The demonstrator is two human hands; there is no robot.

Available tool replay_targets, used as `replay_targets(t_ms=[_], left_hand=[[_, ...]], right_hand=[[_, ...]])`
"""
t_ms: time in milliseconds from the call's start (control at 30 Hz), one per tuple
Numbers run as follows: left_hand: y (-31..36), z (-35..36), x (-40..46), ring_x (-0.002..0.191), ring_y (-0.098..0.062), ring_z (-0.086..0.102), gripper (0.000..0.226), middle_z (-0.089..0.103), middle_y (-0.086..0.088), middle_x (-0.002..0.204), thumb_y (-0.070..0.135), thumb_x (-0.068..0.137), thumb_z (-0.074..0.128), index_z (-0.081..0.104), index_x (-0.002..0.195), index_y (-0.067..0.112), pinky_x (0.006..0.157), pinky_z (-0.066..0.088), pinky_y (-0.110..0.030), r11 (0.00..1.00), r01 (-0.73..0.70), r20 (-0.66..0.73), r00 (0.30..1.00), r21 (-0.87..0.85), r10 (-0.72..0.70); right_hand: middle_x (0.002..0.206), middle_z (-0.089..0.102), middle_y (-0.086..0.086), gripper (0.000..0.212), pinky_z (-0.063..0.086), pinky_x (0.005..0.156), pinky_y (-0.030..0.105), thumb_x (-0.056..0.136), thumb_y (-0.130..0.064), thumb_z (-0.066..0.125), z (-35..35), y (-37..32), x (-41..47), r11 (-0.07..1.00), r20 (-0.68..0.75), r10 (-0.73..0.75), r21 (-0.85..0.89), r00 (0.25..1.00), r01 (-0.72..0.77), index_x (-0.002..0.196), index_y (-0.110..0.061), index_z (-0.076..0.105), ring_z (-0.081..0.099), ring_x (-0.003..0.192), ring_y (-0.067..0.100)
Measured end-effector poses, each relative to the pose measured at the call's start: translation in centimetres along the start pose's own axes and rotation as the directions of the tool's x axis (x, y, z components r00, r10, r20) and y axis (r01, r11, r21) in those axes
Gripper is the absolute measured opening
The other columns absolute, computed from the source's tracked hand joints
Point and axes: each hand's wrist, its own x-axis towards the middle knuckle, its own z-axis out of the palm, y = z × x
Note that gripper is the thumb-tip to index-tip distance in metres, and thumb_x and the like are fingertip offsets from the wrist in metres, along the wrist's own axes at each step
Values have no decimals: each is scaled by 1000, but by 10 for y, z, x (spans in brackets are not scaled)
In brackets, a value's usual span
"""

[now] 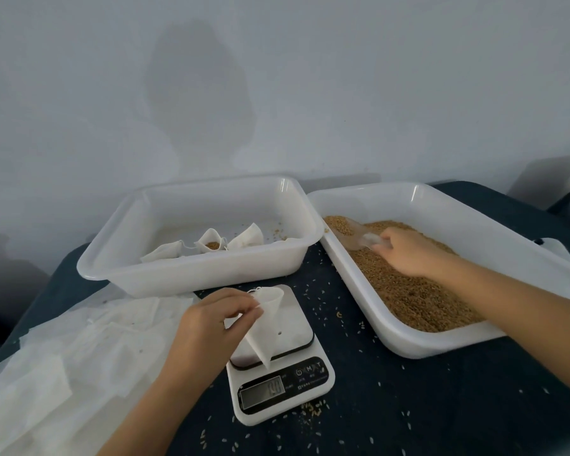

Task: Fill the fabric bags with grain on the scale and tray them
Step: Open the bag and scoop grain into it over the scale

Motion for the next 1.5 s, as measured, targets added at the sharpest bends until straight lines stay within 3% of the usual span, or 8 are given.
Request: replay_targets(t_ms=[300, 433, 833, 1033, 1200, 1333, 1400, 1500], left_hand=[[2, 1, -5, 80, 5, 61, 8, 62, 23, 99, 11, 76, 73, 73, 77, 19, 70, 43, -4, 1000, -15, 20, 1000, 4, 15], [5, 2, -6, 79, 6, 60, 10, 64, 23, 85, 8, 75, 74, 74, 78, 18, 70, 43, -4, 999, -34, 29, 999, 16, 34], [5, -3, -6, 78, 3, 60, 10, 64, 22, 83, 9, 76, 74, 73, 76, 19, 71, 45, -7, 1000, 0, 16, 1000, 17, 0], [6, -10, 2, 75, 6, 57, 9, 63, 24, 82, 8, 77, 73, 74, 77, 17, 67, 42, -6, 998, -15, 18, 1000, 58, 14], [2, -27, 13, 73, 15, 51, 8, 63, 22, 81, 8, 76, 74, 74, 78, 16, 67, 35, 1, 989, -47, 57, 998, 139, 39], [-4, -40, 21, 85, 19, 50, 11, 60, 27, 86, 9, 78, 72, 76, 85, 16, 71, 35, 2, 987, -45, 112, 993, 155, 28], [-8, -46, 23, 88, 18, 51, 12, 64, 21, 88, 10, 80, 71, 75, 88, 18, 73, 34, 1, 982, -65, 152, 988, 176, 39], [-12, -53, 25, 89, 17, 50, 11, 66, 17, 91, 11, 81, 71, 75, 89, 17, 75, 33, 2, 974, -100, 200, 978, 202, 59]], right_hand=[[85, 61, -4, 27, 48, 67, 27, 96, -43, 48, -9, 35, -25, 994, -14, 5, -108, 1000, -6, 104, -19, 58, 59, 75, 11], [85, 61, -3, 27, 50, 71, 30, 96, -40, 49, -9, 36, -29, 993, -6, 23, -116, 1000, -24, 103, -16, 60, 58, 75, 12], [77, 63, 2, 29, 36, 52, 23, 97, -40, 48, -5, 32, -40, 999, -35, 14, -33, 999, -15, 100, -15, 62, 52, 57, 11], [75, 64, 1, 22, 39, 50, 23, 96, -36, 51, -7, 33, -46, 994, -113, -41, 92, 993, 52, 106, -19, 61, 52, 52, 10], [68, 65, -4, 20, 39, 39, 13, 93, -33, 55, -35, 27, -51, 955, -211, -158, 215, 965, 204, 113, -31, 60, 50, 42, 1], [80, 70, -8, 18, 55, 52, 35, 87, -40, 55, -60, 11, -60, 910, -217, -305, 220, 927, 351, 102, -52, 54, 64, 57, 15], [81, 70, -17, 22, 50, 43, 21, 82, -44, 57, -62, -1, -67, 867, -179, -391, 258, 903, 427, 98, -56, 53, 59, 49, 6], [92, 65, -35, 26, 49, 57, 8, 74, -56, 54, -54, -17, -74, 801, -106, -499, 322, 860, 504, 100, -58, 55, 64, 71, -6]])
